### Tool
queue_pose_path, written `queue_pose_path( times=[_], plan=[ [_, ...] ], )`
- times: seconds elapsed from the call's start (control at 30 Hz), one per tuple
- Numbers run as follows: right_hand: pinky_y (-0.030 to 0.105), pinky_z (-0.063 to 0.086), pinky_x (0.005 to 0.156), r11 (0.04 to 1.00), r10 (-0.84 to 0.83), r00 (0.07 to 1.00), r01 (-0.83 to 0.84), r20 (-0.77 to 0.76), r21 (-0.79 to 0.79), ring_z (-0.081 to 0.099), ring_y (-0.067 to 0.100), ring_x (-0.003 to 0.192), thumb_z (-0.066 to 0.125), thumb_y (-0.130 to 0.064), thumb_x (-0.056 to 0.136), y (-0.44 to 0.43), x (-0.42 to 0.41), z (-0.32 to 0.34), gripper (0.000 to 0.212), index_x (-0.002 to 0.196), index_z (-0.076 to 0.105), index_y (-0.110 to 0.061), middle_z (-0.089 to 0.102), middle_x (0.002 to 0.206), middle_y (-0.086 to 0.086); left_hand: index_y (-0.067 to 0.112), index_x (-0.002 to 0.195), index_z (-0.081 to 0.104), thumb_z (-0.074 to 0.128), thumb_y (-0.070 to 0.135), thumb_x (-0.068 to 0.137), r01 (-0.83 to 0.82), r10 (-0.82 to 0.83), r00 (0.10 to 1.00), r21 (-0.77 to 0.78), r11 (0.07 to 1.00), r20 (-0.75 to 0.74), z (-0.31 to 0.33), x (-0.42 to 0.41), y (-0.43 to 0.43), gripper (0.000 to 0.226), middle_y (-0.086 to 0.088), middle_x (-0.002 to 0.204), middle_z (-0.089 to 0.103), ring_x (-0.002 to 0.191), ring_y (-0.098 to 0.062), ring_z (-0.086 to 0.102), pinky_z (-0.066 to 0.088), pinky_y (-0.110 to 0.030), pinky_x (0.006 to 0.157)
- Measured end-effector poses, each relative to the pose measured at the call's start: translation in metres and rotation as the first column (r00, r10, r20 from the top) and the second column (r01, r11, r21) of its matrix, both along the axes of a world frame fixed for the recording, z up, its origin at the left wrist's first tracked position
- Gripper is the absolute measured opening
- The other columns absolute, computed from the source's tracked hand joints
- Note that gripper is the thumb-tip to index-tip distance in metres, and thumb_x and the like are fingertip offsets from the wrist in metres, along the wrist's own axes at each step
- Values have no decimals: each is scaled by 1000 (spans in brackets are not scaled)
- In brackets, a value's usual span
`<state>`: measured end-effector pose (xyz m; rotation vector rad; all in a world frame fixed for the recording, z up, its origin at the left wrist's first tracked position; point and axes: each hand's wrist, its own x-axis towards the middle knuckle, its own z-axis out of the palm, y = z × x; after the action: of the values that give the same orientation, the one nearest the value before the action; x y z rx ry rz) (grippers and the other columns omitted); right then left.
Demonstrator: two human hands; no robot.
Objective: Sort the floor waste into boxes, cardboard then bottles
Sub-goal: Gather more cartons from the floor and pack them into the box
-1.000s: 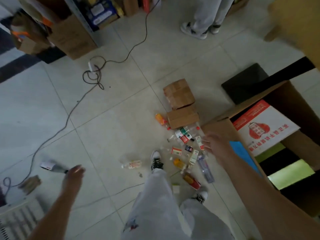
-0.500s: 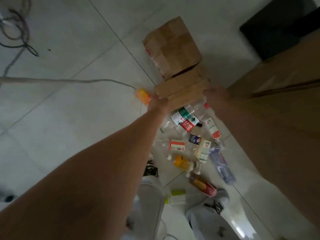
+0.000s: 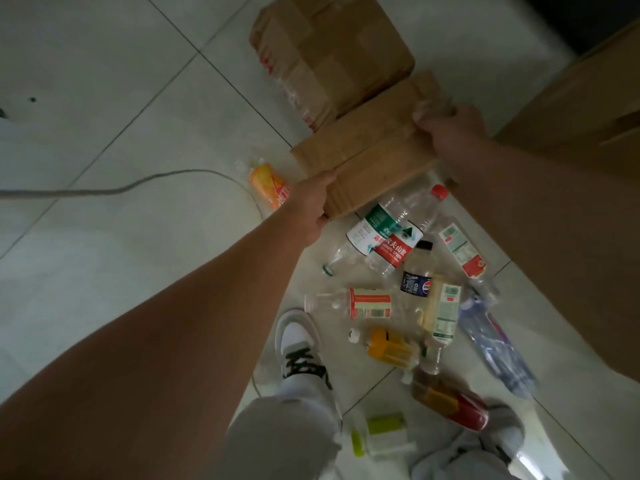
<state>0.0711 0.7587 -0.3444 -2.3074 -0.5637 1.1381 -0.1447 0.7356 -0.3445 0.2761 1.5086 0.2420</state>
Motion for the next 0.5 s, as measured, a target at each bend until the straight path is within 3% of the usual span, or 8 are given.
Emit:
queue_pose_path(
  times=[0.1,0.2,0.3,0.43,0.5],
  plan=[
    [32,53,88,995,33,995,-42,96,94,63,18,103,73,-49,77,-1,-5,48,62,123,61,-10,64,119,3,21,94,52,64,30,91,-76,76,997,3,997,32,31,1,-7,15,-1,103,63,96,-16,60,48,-39,95],
    [42,54,89,988,13,995,-29,104,154,64,21,101,68,-52,80,-19,-18,111,56,120,61,-14,66,115,4,21,118,49,66,42,86,-88,88,996,-2,996,17,83,-1,-19,42,-3,121,60,112,-23,56,37,-50,106],
    [34,53,84,975,52,992,-76,118,210,63,18,100,67,-45,86,-50,-35,194,44,118,60,-15,66,113,3,21,133,45,67,57,78,-165,167,986,-48,985,30,156,-3,-32,69,-6,124,59,116,-30,55,29,-62,108],
    [30,52,76,960,141,987,-156,78,232,61,13,91,65,-40,89,-99,-44,326,33,110,59,-16,65,101,-3,27,144,32,68,79,58,-339,347,937,-119,933,47,292,1,-52,107,-13,141,47,128,-41,46,27,-75,102],
    [33,54,77,958,168,983,-179,69,222,61,13,87,64,-41,90,-124,-44,394,29,106,56,-19,63,95,-6,27,145,28,66,81,60,-406,413,910,-148,902,24,370,8,-62,108,-15,143,43,130,-43,43,27,-74,102]
  ],
)
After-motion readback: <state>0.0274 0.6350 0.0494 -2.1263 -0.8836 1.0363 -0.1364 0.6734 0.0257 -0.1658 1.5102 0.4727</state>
